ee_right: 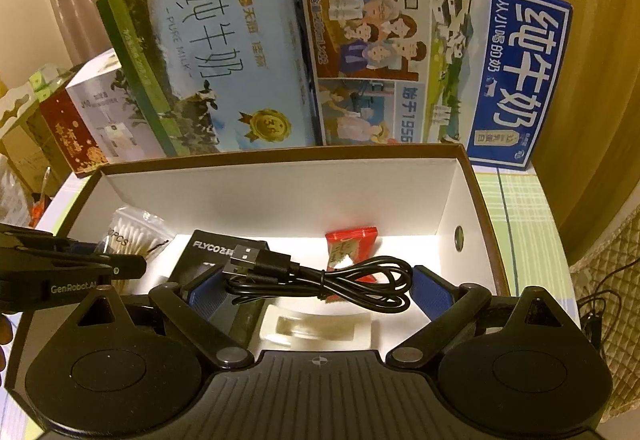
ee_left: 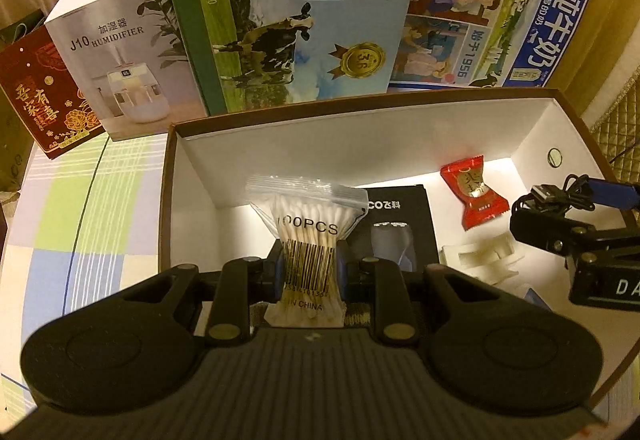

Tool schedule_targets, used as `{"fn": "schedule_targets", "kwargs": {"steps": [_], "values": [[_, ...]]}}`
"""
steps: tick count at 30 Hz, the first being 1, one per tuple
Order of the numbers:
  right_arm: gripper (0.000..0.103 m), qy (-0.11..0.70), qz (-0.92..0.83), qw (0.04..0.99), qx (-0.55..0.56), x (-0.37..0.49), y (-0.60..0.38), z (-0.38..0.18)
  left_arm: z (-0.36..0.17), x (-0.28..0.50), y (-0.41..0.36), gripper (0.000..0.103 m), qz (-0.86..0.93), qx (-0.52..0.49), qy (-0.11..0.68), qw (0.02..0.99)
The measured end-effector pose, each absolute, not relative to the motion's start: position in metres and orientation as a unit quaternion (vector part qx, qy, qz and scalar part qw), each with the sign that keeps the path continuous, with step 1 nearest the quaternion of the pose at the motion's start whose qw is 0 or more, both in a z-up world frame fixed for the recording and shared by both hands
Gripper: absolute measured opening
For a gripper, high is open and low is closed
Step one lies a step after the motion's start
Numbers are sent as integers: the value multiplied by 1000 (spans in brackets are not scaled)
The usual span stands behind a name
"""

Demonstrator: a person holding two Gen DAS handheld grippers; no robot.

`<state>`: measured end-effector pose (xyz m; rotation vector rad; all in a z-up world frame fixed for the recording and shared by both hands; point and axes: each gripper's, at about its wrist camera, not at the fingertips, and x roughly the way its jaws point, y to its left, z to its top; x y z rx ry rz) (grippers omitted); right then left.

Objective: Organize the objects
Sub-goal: 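Lower the swab bag and cable into the box and open both tools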

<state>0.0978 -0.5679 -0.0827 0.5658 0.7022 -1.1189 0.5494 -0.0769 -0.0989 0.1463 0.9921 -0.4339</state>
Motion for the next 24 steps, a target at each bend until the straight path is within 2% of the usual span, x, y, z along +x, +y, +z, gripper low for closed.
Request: {"fn": "schedule_targets", "kwargs": {"steps": [12, 17, 19, 24], "values": [[93, 327, -515, 745, 270, 102, -583, -92, -106, 565, -79, 22, -198, 62, 474, 856], [93, 327, -516, 743, 273, 103, -586, -94, -103, 566, -78, 30, -202, 62, 466, 859], [93, 327, -516, 743, 273, 103, -586, -94, -102, 567, -78, 44, -202, 58, 465, 860], [93, 327, -517, 742, 273, 104, -586, -94, -100, 566, -76, 49, -206, 60, 460, 861]]}}
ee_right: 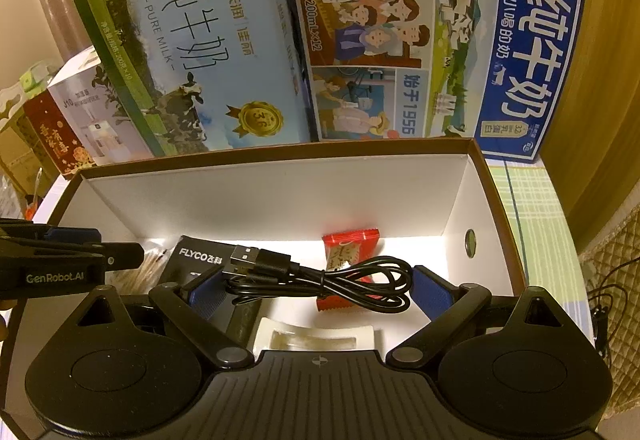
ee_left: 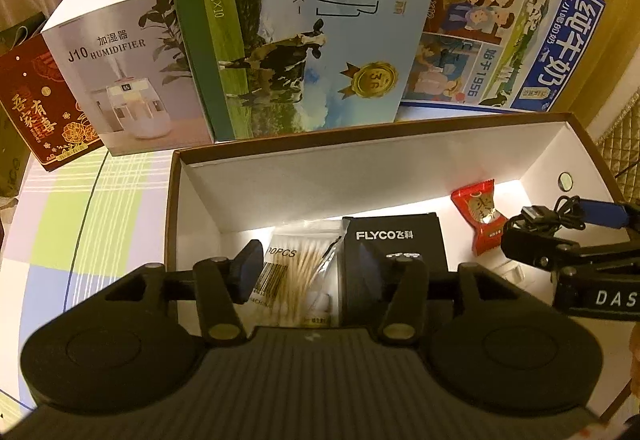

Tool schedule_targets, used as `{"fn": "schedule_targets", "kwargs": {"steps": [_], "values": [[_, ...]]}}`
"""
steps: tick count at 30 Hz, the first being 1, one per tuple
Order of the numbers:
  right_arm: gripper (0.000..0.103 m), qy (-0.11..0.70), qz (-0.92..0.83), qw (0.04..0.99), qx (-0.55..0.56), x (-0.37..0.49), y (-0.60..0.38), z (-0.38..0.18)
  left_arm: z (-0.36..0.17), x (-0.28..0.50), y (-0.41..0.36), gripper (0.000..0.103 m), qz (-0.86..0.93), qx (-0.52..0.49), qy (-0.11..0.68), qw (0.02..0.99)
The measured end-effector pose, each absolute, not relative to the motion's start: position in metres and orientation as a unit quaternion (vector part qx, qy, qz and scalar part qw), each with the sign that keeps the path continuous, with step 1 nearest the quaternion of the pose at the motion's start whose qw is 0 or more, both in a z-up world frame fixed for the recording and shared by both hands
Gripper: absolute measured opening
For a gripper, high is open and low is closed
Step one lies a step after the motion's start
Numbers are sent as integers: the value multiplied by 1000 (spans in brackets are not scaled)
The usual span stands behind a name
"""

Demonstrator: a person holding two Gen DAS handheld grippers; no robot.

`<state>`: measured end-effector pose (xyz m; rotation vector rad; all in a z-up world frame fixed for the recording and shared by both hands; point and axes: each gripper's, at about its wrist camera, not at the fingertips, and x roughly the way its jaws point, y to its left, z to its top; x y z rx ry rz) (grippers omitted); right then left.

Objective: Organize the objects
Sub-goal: 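Lower the swab bag and cable into the box and open both tools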

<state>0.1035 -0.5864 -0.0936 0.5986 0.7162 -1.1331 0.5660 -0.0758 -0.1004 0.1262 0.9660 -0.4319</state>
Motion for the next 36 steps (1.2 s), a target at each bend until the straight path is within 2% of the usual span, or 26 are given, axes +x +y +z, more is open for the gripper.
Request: {"fn": "schedule_targets", "kwargs": {"steps": [16, 20, 26, 31, 36], "values": [[94, 312, -525, 735, 295, 104, -600, -101, -102, 568, -72, 52, -206, 61, 465, 859], [99, 286, -533, 738, 298, 100, -602, -99, -102, 567, -71, 53, -208, 61, 464, 859], [101, 273, -527, 744, 307, 96, -599, -90, -100, 563, -71, 59, -215, 61, 462, 858], [101, 285, -520, 748, 298, 93, -587, -83, -95, 558, -69, 69, -218, 59, 458, 860], [101, 290, -516, 749, 296, 90, -577, -79, -90, 551, -68, 71, -225, 60, 454, 860]]}}
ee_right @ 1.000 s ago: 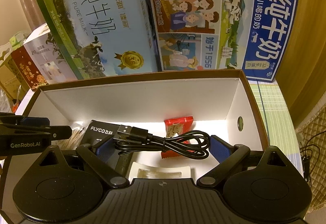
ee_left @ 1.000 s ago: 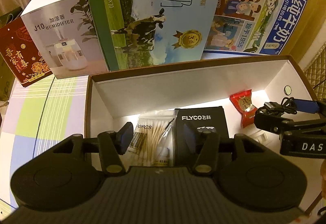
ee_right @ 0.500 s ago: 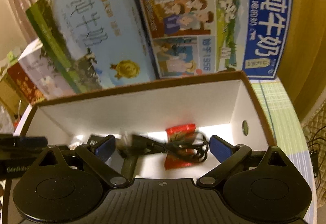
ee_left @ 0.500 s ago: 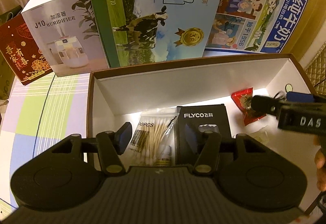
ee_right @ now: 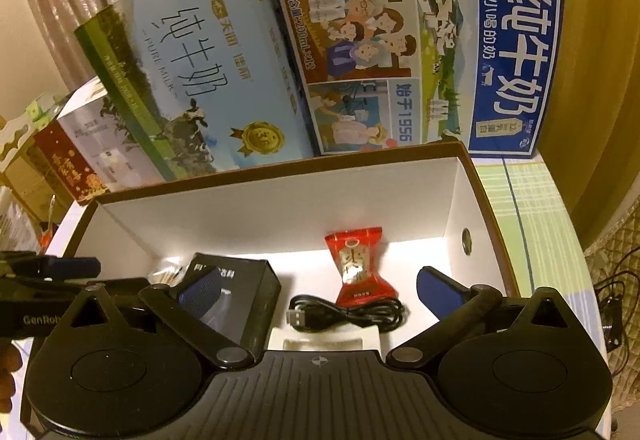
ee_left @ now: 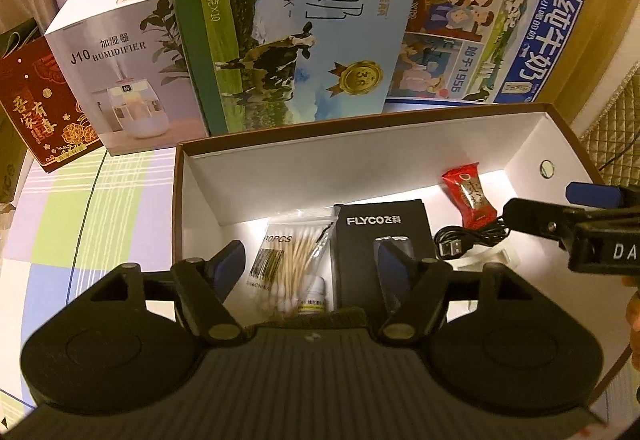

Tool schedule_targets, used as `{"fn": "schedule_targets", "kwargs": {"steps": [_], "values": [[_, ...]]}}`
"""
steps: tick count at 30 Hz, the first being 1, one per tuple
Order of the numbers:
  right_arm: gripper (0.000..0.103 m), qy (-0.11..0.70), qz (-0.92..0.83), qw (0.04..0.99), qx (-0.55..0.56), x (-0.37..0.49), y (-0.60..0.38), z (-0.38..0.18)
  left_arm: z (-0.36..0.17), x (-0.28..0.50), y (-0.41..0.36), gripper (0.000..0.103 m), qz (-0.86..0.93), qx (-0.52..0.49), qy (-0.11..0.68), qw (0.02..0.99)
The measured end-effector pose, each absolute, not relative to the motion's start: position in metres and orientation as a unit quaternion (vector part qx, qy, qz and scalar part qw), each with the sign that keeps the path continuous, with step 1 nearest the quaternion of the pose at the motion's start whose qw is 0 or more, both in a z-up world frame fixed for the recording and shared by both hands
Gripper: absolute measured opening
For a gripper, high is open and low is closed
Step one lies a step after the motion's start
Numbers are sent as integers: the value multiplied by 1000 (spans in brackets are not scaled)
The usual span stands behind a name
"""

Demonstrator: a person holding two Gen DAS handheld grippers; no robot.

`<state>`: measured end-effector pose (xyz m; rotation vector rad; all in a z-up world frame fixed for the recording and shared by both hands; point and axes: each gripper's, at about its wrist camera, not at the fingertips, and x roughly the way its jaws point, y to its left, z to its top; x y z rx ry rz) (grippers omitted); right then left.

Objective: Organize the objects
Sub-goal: 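Withdraw both tools from the box toward the purple tube and clear cup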

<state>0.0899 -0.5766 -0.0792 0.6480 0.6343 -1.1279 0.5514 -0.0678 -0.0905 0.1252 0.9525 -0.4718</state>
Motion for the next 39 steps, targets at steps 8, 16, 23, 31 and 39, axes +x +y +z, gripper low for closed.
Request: {"fn": "schedule_targets", "kwargs": {"steps": [8, 16, 23, 31, 39], "values": [[101, 287, -512, 751, 301, 84, -560, -70, -80, 539, -63, 76, -227, 55, 448, 863], [101, 284, -507, 754, 306, 77, -538, -59, -65, 520, -58, 80, -230, 49, 442, 866], [101, 272, -503, 757, 316, 70, -513, -48, -52, 493, -50, 80, -235, 41, 441, 865], [101, 262, -504, 761, 315, 64, -486, -35, -35, 462, -39, 80, -236, 27, 437, 868], [101, 257, -499, 766, 313, 61, -459, -21, -22, 437, -27, 80, -233, 18, 432, 871]]}}
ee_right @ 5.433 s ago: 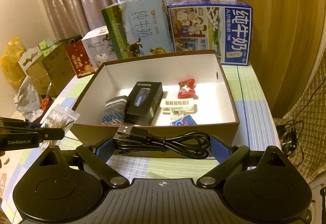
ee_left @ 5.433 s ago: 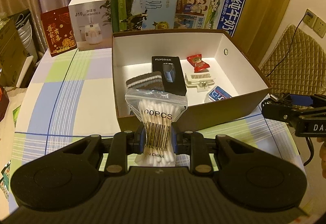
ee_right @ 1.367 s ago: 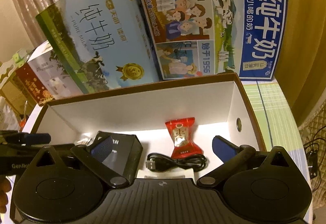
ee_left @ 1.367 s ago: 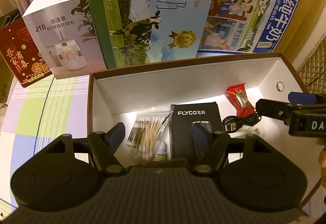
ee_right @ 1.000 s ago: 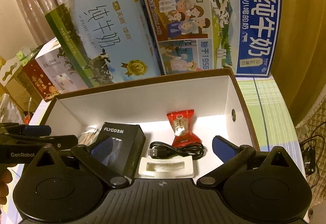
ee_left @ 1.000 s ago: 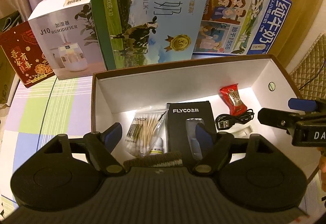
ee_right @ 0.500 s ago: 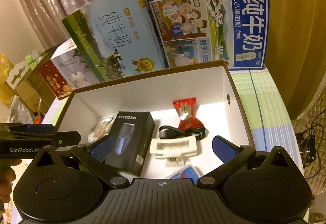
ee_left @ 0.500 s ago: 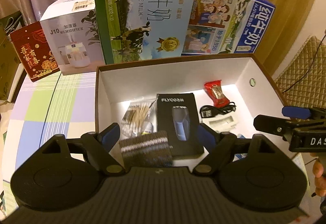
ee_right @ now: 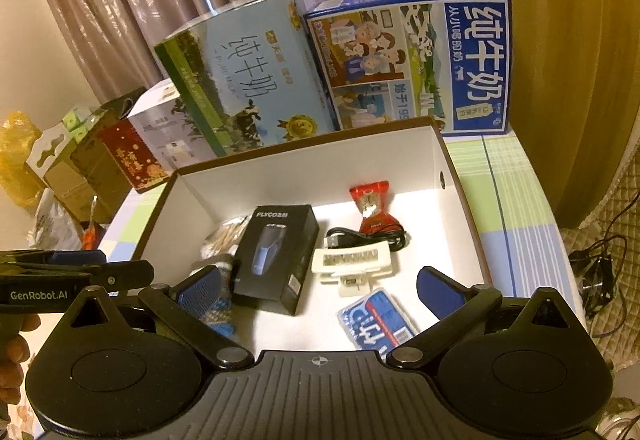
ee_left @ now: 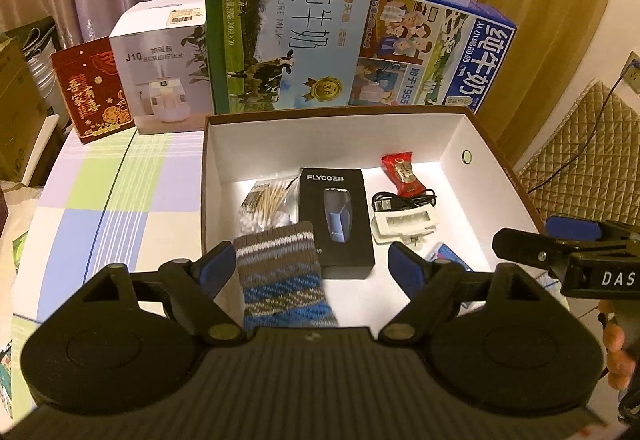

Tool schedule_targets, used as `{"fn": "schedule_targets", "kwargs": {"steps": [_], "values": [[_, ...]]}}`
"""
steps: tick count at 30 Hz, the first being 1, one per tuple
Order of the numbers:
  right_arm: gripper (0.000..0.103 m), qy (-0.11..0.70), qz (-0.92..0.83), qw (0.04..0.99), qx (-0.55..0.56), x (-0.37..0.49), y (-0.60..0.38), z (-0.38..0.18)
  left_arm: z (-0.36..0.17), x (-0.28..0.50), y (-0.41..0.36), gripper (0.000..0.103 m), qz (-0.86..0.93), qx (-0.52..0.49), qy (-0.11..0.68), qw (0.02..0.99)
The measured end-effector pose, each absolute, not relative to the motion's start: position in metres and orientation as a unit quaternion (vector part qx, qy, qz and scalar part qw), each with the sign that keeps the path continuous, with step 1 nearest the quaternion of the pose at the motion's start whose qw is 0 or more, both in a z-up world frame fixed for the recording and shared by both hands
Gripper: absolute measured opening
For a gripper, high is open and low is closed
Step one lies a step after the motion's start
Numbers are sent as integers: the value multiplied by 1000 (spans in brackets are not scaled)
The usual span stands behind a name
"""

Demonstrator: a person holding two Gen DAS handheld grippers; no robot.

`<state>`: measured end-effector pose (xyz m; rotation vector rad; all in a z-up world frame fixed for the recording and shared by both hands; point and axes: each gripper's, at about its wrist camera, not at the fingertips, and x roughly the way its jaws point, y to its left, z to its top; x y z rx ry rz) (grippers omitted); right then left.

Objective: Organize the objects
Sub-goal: 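Withdraw both tools from the box toward the purple tube and clear cup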

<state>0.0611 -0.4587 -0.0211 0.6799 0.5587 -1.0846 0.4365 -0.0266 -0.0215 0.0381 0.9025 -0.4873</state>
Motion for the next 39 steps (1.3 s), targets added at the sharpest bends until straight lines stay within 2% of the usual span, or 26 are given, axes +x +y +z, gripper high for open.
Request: {"fn": "schedule_targets", "kwargs": {"steps": [25, 39], "values": [[101, 241, -508, 761, 323, 44, -360, -3, 2, 345, 10, 80, -245, -1, 425, 871], [101, 265, -508, 749, 333, 44, -318, -20, -17, 308, 28, 81, -244, 5, 450, 859]]}}
